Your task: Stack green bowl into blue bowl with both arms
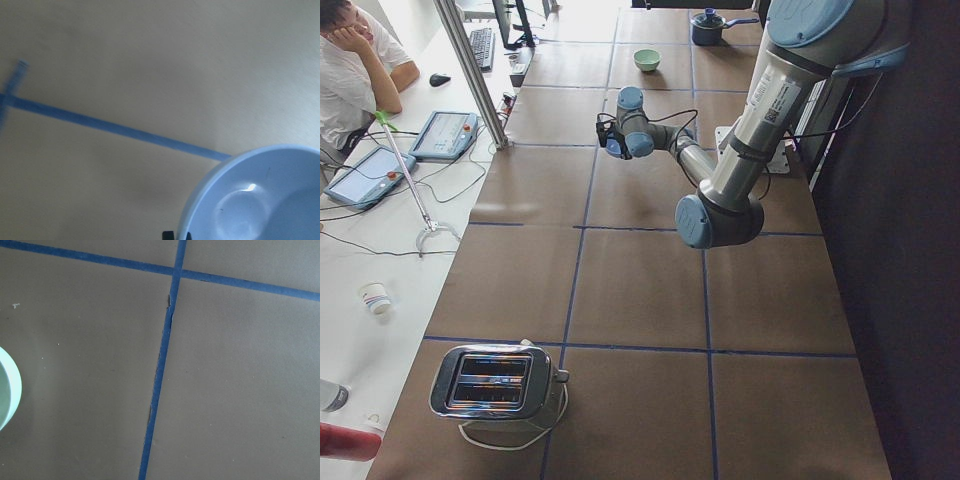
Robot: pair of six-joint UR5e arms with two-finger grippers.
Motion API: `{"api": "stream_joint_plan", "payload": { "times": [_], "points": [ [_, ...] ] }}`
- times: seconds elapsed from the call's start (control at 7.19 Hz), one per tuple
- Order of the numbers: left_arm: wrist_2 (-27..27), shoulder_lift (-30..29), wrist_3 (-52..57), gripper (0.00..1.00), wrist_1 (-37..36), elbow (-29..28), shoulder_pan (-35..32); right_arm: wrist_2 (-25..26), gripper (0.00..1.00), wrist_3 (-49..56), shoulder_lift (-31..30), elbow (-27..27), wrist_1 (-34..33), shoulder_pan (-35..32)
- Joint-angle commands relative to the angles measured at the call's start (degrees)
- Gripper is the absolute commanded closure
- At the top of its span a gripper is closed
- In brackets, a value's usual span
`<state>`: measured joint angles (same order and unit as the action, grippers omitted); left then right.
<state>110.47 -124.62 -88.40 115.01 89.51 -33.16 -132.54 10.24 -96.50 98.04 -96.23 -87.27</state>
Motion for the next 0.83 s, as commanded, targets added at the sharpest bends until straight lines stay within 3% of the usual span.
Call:
{"api": "stream_joint_plan", "payload": {
  "times": [0.0,0.28,0.42,0.56,0.7],
  "points": [
    [-2.36,-1.59,-0.19,1.0,-1.45,-0.56,4.4,0.0,0.0,0.05,0.0,-0.04,-0.01,0.0],
    [-2.28,-3.25,-0.02,0.94,-1.8,-1.61,4.42,0.0,0.0,0.05,0.0,-0.04,-0.01,0.0],
    [-2.19,-3.35,-0.01,0.79,-1.72,-1.53,4.42,0.0,0.0,0.05,0.0,-0.12,-0.01,0.0],
    [-2.19,-3.09,0.33,0.11,-1.71,-1.44,4.42,0.0,0.0,0.05,0.17,-0.13,0.08,0.09],
    [-1.84,-2.65,1.47,0.0,-1.89,-0.74,4.07,0.09,0.0,0.13,0.96,-0.13,0.17,0.09]
  ]
}}
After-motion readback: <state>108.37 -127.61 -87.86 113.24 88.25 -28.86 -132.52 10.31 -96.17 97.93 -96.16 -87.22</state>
